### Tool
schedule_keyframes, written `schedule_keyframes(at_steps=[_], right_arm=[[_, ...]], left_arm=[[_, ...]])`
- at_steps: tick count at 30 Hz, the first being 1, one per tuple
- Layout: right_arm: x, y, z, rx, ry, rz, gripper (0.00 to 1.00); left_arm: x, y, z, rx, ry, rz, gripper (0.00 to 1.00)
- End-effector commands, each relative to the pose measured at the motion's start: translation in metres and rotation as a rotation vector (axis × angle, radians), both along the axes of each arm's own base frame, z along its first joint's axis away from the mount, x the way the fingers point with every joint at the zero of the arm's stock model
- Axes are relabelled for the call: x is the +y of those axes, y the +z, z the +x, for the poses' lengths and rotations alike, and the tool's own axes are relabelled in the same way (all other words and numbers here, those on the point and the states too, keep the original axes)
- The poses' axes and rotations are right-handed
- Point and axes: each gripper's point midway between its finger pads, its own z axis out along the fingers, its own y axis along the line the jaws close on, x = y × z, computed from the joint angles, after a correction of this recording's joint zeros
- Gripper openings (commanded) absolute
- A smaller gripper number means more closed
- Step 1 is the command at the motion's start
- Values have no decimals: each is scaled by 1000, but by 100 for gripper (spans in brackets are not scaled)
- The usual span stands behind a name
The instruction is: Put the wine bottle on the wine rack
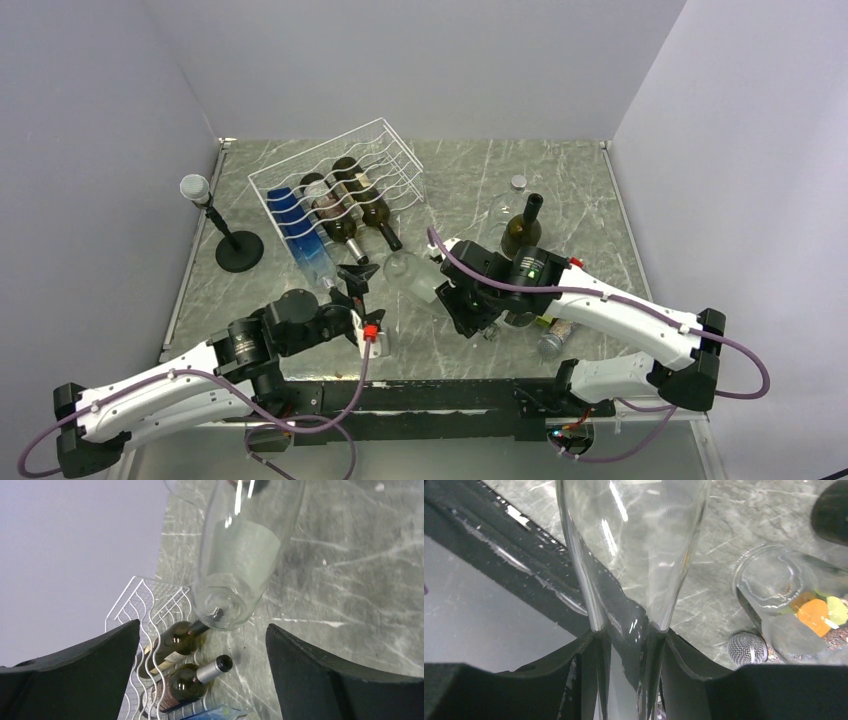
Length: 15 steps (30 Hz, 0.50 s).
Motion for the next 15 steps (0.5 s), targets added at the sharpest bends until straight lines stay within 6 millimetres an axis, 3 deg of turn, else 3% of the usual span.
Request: schedule_keyframes(at_steps=[1,6,10,15], right_arm=[[17,35,42,-209,-124,162,0],[13,33,71,-312,-220,155,0],[19,32,105,-403,-304,165,0],[36,29,139,-450,-344,207,0]], left_arm=[[-3,42,1,3,27,-200,99],[-10,84,-5,176,61,-446,99],[-1,124,10,341,237,-684,99],[12,143,28,469,442,-817,99]])
